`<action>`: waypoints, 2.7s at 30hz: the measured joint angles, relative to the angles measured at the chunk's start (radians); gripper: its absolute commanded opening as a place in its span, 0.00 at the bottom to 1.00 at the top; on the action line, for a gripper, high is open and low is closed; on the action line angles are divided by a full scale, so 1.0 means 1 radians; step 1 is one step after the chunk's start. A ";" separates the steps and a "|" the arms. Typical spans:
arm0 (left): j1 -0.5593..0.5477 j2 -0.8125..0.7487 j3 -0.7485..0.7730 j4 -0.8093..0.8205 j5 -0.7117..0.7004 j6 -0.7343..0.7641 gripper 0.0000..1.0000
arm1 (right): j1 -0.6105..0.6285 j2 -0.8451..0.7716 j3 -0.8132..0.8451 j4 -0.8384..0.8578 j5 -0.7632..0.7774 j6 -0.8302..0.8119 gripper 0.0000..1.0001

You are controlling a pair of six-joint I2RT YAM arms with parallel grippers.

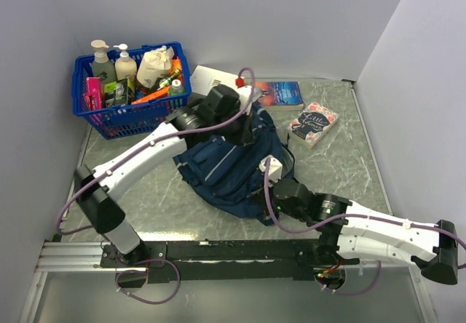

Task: Pack the student bag
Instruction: Unzip the student bag at the center of the board, then pick up the book from the center of the board.

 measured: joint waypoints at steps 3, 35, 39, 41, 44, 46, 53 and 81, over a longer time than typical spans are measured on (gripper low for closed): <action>0.023 -0.054 -0.062 0.005 0.019 -0.036 0.01 | -0.032 0.041 0.000 -0.018 -0.016 0.006 0.00; 0.217 0.442 0.340 0.053 0.456 -0.232 0.01 | -0.044 0.611 0.222 0.270 -0.195 -0.170 0.25; 0.250 0.381 0.302 0.006 0.521 -0.153 0.01 | -0.040 0.597 0.272 0.273 -0.232 -0.174 0.61; 0.275 0.351 0.302 -0.055 0.550 -0.066 0.01 | -0.040 0.534 0.274 0.264 -0.235 -0.167 0.74; 0.317 0.270 0.250 -0.120 0.580 0.081 0.01 | -0.056 0.377 0.274 0.235 -0.244 -0.151 0.89; 0.341 0.177 0.140 -0.132 0.597 0.161 0.01 | -0.095 0.267 0.281 0.215 -0.254 -0.137 0.92; 0.394 -0.044 -0.118 -0.226 0.678 0.420 0.01 | -0.477 0.138 0.370 0.196 -0.358 -0.084 0.92; 0.581 -0.086 -0.297 -0.397 0.901 0.722 0.01 | -0.939 1.724 1.648 0.262 -0.727 0.198 0.66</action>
